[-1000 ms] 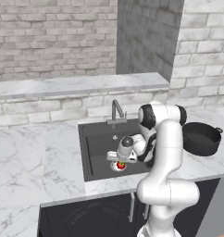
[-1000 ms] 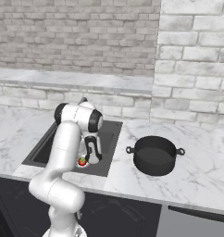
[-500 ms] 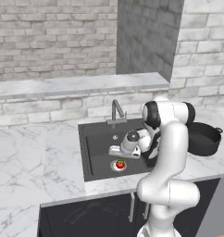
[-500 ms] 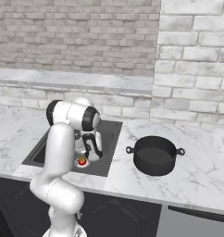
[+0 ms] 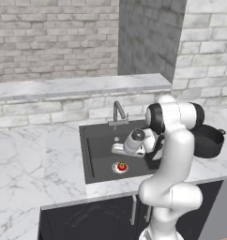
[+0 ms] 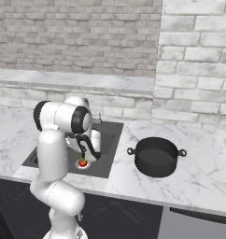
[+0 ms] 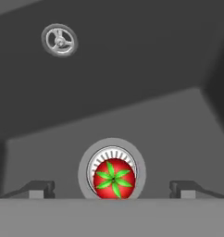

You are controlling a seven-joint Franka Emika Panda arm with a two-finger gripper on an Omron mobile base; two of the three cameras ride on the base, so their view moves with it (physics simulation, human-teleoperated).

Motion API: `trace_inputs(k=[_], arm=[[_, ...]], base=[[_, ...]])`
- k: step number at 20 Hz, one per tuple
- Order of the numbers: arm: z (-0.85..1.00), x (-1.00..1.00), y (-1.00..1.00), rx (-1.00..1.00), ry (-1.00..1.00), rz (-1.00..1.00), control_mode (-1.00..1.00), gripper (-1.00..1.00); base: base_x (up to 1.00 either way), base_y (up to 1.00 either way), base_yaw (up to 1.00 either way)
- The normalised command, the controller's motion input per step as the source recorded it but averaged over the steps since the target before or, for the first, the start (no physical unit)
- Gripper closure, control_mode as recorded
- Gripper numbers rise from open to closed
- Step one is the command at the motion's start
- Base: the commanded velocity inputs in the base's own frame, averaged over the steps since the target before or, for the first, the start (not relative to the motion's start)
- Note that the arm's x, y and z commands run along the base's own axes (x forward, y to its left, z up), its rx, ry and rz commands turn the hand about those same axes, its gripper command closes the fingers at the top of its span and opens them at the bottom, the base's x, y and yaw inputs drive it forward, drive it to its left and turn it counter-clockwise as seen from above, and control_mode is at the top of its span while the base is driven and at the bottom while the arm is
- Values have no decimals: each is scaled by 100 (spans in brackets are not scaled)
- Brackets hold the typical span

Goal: Dump the tomato from the pot into the sink. Then turn on the water and wash the tomato. Then turn off the water and put the tomato back in the pot.

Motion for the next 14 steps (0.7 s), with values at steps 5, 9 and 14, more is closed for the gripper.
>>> trace_inputs(k=[5,9,14], arm=[[69,-18,-12,-1,-5,0,-100,-100],[72,-35,-23,-1,-7,0,-100,-100],[78,-41,-15,-3,-10,0,-100,-100]], base=[[0,0,0],[0,0,0],[0,0,0]])
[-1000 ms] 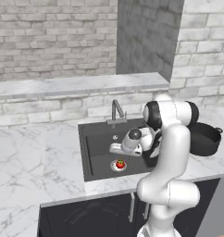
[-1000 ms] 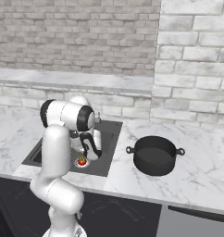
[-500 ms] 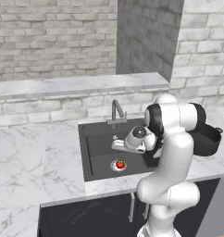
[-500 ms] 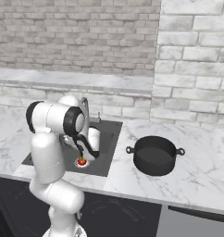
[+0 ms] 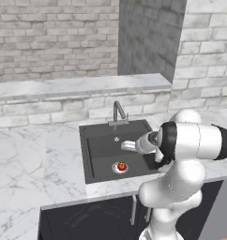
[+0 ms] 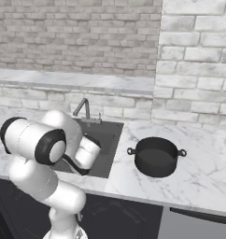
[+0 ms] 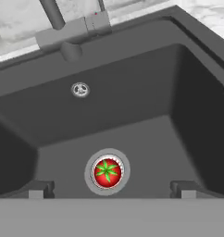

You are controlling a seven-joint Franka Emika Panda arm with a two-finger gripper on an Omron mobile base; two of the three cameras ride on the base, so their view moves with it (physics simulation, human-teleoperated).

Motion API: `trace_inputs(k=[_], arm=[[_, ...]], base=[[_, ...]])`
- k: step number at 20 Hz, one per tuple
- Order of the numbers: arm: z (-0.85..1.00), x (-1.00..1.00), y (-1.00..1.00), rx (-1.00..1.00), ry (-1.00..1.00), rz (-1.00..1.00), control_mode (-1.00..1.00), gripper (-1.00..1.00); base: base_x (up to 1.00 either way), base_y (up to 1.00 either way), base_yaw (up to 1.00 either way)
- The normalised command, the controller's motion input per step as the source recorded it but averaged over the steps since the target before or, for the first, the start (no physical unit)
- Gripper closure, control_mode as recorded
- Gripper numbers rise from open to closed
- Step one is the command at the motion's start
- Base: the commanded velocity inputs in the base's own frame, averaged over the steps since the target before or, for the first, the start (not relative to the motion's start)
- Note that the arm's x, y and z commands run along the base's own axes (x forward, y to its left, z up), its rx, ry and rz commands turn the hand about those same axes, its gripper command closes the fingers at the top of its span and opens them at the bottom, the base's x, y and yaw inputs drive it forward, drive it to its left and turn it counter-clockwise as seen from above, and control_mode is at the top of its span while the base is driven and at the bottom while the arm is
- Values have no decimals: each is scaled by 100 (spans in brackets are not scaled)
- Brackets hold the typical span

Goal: Dump the tomato from the pot into the sink. Then turn on the water and wash the tomato. Then turn off the water and put the tomato back in the pot.

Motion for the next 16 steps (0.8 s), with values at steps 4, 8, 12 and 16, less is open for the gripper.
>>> trace_inputs(k=[4,8,12,16], arm=[[99,-21,-8,-2,-11,1,-100,-100],[100,-4,-2,0,0,0,-100,-100],[94,-1,-11,-12,4,0,-100,-100],[71,-3,-11,-17,2,0,-100,-100]], base=[[0,0,0],[0,0,0],[0,0,0],[0,0,0]])
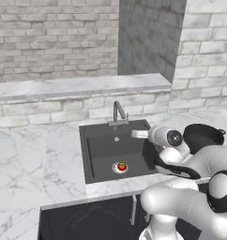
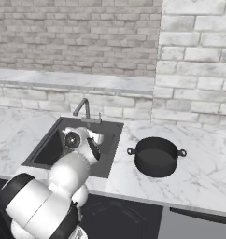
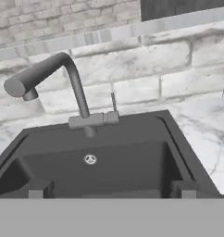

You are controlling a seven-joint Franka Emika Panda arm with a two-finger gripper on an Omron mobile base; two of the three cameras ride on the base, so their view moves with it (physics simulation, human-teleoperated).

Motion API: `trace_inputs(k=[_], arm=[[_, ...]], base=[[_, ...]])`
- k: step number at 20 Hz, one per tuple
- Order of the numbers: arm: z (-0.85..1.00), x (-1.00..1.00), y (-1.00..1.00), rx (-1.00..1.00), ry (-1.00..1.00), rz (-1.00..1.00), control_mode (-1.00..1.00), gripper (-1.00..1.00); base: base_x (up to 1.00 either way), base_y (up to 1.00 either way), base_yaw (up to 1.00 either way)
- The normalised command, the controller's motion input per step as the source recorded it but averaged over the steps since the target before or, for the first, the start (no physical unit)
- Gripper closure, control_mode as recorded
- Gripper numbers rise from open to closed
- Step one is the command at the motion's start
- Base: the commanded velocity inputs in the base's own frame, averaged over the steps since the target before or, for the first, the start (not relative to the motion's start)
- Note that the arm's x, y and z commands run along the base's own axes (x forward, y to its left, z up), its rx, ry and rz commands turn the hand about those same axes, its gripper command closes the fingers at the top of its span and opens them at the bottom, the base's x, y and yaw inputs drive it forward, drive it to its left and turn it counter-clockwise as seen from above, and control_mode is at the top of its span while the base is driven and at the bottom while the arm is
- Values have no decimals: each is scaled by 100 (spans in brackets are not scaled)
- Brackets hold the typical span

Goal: Dump the tomato from the pot into the sink. Then turn on the water and wash the tomato. Then turn off the water and put the tomato back in the pot.

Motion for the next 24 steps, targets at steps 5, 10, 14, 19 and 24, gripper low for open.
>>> trace_inputs(k=[5,10,14,19,24], arm=[[97,-9,0,-25,-10,0,-100,-100],[38,0,2,-14,1,0,-100,-100],[0,0,0,1,4,0,-100,-100],[-13,0,-6,5,-1,0,-100,-100],[-11,12,-1,2,-1,0,-100,-100]], base=[[0,0,0],[0,0,0],[0,0,0],[0,0,0],[0,0,0]])
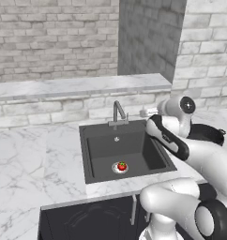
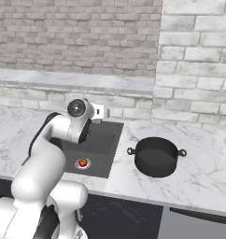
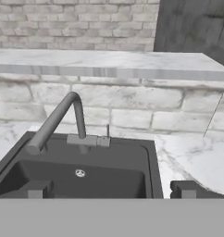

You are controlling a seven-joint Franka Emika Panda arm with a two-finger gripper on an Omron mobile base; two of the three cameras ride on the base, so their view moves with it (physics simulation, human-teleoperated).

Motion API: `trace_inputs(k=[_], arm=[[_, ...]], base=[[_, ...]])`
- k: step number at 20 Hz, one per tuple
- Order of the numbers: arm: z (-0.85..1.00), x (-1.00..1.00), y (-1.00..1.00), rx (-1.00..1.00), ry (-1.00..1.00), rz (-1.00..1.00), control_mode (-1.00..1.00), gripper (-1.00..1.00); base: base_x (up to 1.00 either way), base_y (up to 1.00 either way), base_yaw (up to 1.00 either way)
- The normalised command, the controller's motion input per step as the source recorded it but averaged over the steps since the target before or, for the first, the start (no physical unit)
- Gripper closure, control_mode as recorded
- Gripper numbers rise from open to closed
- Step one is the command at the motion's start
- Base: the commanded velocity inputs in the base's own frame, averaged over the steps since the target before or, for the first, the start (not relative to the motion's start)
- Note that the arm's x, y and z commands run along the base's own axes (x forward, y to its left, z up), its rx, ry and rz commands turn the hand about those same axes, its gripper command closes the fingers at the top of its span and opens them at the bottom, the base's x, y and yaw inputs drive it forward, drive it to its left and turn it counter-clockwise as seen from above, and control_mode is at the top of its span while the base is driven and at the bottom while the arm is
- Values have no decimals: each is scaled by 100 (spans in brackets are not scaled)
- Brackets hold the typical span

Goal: Dump the tomato from the pot into the sink. Then turn on the water and wash the tomato. Then turn off the water and put the tomato back in the pot.

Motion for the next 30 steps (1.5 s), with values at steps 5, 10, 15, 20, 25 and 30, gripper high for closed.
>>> trace_inputs(k=[5,10,15,20,25,30], arm=[[0,39,0,1,11,0,-100,-100],[-8,27,-1,6,3,1,-100,-100],[-34,5,-10,10,0,9,-100,-100],[-33,4,0,7,3,9,-100,-100],[-23,8,0,1,-8,8,-100,-100],[-32,4,0,0,-28,1,-100,-100]], base=[[0,0,0],[0,0,0],[0,0,0],[0,0,0],[0,0,0],[0,0,0]])
